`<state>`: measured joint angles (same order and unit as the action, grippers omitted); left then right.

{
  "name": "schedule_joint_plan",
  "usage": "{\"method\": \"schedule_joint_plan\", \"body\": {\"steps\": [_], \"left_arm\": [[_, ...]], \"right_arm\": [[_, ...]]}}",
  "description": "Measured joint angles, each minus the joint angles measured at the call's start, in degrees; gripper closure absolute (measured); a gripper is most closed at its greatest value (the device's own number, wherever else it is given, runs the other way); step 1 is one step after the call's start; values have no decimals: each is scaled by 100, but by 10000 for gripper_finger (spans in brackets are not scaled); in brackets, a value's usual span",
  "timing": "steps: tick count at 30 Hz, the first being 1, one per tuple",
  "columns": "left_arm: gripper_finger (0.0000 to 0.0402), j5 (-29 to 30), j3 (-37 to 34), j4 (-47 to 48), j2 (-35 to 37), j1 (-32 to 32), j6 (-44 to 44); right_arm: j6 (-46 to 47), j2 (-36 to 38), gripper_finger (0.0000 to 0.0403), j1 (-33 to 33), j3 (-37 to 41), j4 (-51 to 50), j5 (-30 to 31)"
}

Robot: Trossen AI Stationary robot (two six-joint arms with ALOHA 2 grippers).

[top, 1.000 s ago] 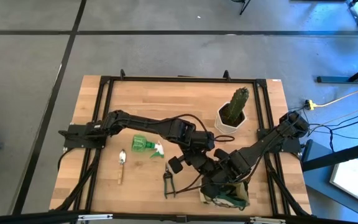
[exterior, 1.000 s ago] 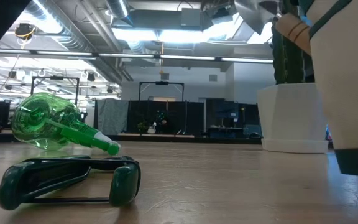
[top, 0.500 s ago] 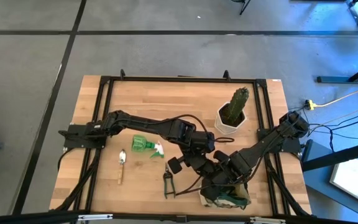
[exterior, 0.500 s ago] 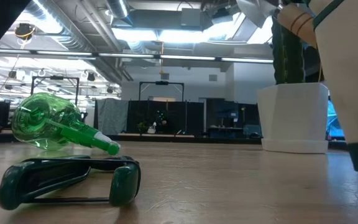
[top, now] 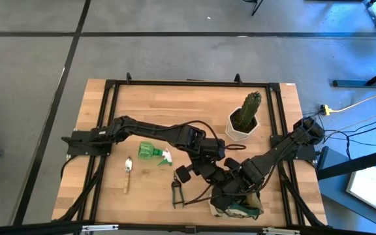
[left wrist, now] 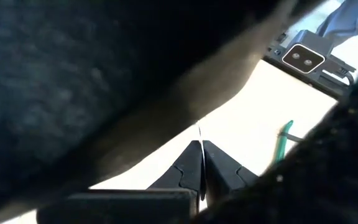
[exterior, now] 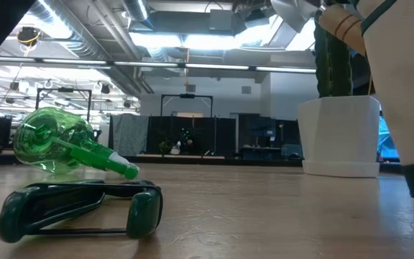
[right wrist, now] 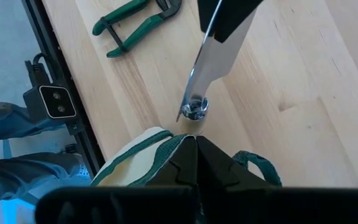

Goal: Pick & Place Garden tools in Gardening bag
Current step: Put the right hand trowel into the side pocket of the white bag

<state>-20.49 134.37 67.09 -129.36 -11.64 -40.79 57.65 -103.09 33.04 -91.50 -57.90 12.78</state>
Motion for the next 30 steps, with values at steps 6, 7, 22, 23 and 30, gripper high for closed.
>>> {"method": "schedule_joint_plan", "body": {"steps": [6,7,22,23,30], "left_arm": [[400,-2,0,31,0,0,190],[400,-2,0,33,0,0,190],[294,-21,0,-34,-13,0,452],[284,-7,0,-54,-13,0,476],[235,487,0,-110,77,51,565]], "right_arm": [[1,-4,403,0,0,-16,2],[1,-4,403,1,0,-17,3],[39,-7,403,11,-13,-145,167],[39,-7,403,13,-13,-145,181],[42,-36,403,11,-13,-135,300]]}}
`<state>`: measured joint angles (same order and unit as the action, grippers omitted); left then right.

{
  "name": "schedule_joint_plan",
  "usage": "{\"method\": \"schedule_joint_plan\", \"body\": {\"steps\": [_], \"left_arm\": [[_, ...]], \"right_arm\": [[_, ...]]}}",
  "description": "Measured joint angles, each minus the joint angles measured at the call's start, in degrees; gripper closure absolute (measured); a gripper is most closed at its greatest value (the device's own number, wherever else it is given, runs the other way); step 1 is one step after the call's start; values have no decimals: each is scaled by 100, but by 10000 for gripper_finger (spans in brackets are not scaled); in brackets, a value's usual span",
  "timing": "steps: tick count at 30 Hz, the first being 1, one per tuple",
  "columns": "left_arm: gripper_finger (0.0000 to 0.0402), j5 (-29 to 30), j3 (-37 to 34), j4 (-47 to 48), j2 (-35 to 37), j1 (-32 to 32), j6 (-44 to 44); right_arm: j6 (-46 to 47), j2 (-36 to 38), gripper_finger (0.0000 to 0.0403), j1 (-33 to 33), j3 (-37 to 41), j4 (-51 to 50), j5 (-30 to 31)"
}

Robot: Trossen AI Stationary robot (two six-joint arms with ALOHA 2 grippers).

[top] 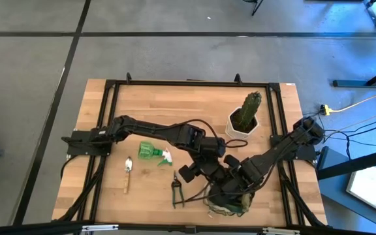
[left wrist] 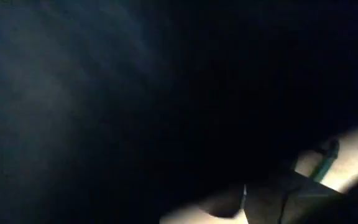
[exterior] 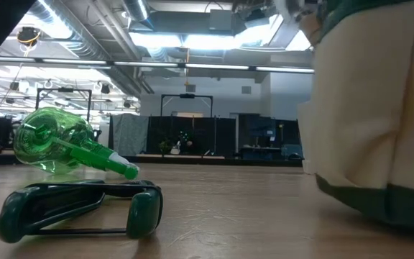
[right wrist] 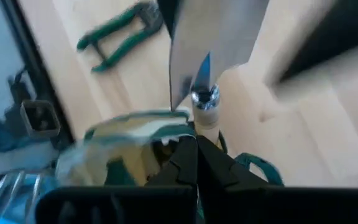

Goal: Pick & Place Garden tools in Gardening bag
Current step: Put the right hand trowel into the side pocket of the white bag

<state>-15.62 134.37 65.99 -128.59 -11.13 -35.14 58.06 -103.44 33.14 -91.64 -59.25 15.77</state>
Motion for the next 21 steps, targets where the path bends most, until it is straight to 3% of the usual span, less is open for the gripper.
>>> {"method": "schedule_joint_plan", "body": {"steps": [7,21], "left_arm": [[215,29,-15,86,270,270,182],[218,-80,-4,563,384,673,898]], "right_arm": [[126,-237,403,13,-17,166,124],[306,-251,403,54,-9,161,-51]]}}
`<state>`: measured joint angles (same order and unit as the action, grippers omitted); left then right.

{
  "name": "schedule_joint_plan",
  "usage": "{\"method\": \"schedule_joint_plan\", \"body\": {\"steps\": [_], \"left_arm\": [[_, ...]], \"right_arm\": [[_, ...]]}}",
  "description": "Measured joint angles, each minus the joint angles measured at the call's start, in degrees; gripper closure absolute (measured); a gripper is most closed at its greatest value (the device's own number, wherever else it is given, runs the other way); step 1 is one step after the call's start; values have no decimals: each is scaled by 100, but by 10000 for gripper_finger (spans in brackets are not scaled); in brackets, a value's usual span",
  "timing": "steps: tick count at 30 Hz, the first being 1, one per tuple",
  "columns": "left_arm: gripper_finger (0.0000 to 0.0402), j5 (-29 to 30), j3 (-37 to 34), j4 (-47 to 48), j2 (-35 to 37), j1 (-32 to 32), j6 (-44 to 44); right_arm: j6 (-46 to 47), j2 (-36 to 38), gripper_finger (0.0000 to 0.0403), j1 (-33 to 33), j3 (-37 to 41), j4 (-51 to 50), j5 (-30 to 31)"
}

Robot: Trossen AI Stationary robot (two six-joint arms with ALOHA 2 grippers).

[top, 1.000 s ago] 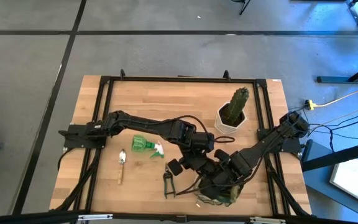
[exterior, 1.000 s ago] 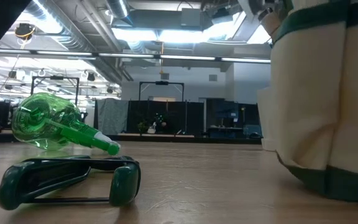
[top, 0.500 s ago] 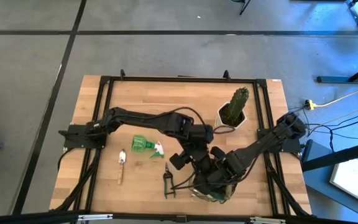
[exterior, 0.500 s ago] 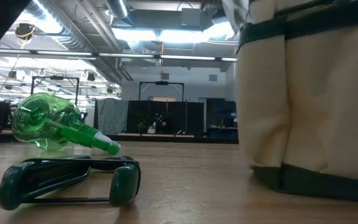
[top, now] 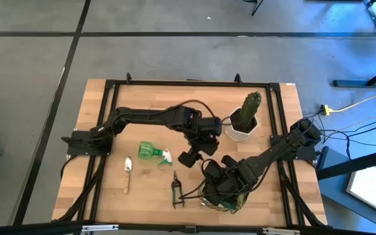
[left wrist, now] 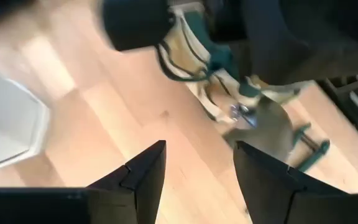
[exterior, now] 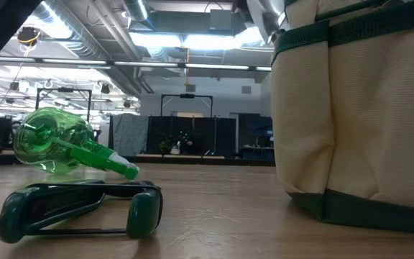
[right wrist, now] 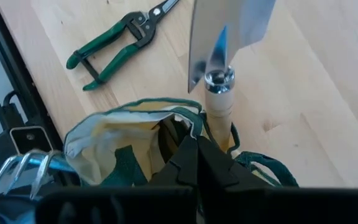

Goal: Pick & Place Garden tools in Gardening bag
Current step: Put the right hand trowel into the side pocket of the white bag

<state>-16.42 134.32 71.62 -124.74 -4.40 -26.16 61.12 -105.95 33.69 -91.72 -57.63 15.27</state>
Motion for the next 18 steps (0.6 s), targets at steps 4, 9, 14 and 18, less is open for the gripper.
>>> {"method": "schedule_joint_plan", "body": {"steps": [4,9,14,18], "left_arm": [[226,-142,1,-310,191,121,284],[236,-135,9,-824,535,328,817],[239,-217,11,-725,796,754,1699],[240,-233,11,-667,984,1023,1876]], "right_arm": [[55,0,403,15,5,3,-10],[107,1,403,78,4,17,-22],[125,33,403,102,-33,-22,-34],[-17,93,403,108,-200,-112,-17]]}}
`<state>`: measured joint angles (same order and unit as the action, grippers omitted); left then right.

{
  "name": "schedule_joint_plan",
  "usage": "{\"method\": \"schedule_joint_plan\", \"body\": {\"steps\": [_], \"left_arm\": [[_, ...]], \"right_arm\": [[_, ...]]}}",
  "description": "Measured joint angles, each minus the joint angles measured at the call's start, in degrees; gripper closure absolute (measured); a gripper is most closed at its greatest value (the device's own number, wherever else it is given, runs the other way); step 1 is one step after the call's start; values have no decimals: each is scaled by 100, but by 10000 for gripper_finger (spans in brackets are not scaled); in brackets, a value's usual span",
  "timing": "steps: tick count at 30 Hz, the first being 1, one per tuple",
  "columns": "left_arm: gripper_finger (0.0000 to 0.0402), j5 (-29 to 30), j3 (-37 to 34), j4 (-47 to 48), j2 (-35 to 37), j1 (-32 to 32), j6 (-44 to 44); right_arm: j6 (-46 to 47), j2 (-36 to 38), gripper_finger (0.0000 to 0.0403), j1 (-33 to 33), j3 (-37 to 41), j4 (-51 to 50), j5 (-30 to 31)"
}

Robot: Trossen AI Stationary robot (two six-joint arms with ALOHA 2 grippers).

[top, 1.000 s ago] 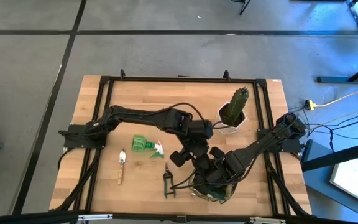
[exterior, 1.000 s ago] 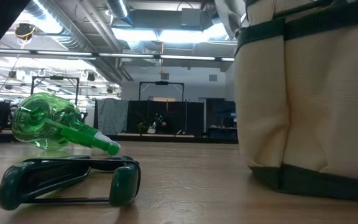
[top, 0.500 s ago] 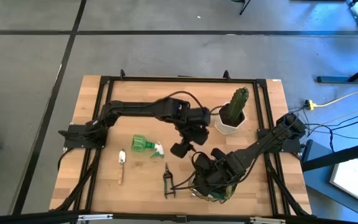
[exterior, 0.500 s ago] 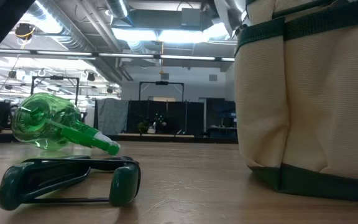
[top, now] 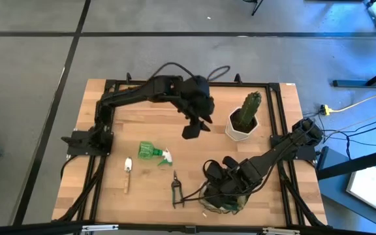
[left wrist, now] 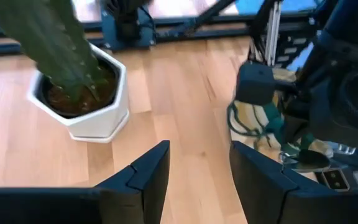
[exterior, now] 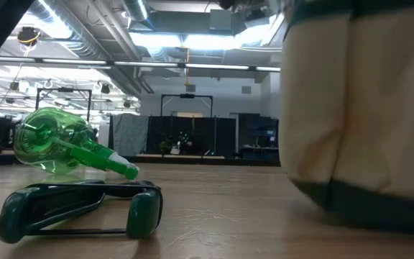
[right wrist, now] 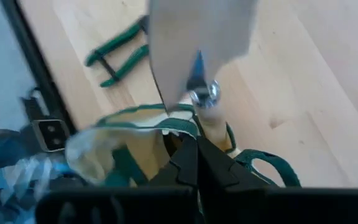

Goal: Pick & Place Garden tools in Gardening bag
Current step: Put the right hand trowel into the side pocket of the white bag

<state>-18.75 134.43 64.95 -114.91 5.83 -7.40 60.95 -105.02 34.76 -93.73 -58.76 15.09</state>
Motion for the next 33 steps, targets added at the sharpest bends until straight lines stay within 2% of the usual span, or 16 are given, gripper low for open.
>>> {"method": "schedule_joint_plan", "body": {"steps": [24,33], "left_arm": [[240,46,0,83,181,-56,-37],[240,46,0,80,179,-59,-37]], "right_arm": [[-139,-62,399,22,-167,-90,138],[-276,-135,358,28,-169,-40,137]]}}
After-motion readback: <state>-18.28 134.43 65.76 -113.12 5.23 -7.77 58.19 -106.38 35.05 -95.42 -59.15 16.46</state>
